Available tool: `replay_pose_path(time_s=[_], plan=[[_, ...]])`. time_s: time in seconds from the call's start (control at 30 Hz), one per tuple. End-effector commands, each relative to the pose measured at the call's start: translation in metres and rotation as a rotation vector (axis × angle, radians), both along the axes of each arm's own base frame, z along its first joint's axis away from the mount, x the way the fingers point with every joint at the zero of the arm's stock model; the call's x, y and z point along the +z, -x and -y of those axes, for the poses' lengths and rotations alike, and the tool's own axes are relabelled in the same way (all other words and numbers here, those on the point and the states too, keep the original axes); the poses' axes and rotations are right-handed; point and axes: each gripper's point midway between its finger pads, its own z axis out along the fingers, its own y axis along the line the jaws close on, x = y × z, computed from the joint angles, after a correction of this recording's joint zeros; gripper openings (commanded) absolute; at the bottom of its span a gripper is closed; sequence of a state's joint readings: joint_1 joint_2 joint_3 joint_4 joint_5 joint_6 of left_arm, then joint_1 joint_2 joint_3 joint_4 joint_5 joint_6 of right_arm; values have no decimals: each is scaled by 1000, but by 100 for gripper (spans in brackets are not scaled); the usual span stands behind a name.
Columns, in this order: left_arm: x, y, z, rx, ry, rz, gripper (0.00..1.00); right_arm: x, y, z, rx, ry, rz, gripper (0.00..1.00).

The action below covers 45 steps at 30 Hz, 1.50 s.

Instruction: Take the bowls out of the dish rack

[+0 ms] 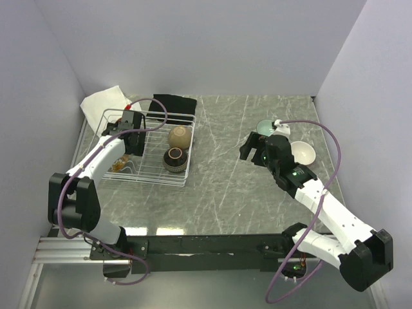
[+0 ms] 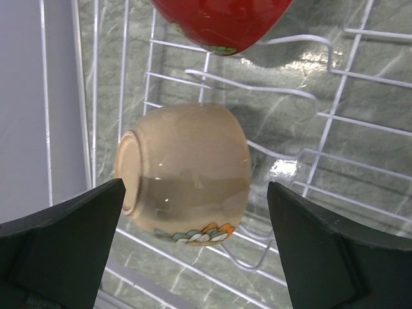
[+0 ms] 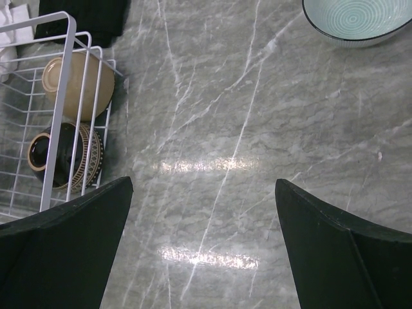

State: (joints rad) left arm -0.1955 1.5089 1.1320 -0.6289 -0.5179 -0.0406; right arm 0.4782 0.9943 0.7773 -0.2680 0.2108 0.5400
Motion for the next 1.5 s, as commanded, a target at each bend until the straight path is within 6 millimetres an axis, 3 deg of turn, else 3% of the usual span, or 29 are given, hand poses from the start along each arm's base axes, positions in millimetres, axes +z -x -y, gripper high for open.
replay_pose_path(time_s=[0.0, 0.17, 0.93, 1.37, 1.47], plan=[[23, 2, -10, 11, -48, 0, 99, 16, -5, 0, -10, -4, 78, 100], [32, 6, -11, -51, -72, -16, 99, 16, -5, -3, -2, -1, 80, 100], [-4, 6, -2, -138, -51, -131, 99, 12, -1, -12, 41, -3, 79, 100], [-7, 4, -11, -102, -104, -149, 100, 10, 1, -16, 59, -6, 77, 100], [-8, 4, -11, -103, -101, -152, 95, 8, 1, -15, 57, -2, 75, 100]])
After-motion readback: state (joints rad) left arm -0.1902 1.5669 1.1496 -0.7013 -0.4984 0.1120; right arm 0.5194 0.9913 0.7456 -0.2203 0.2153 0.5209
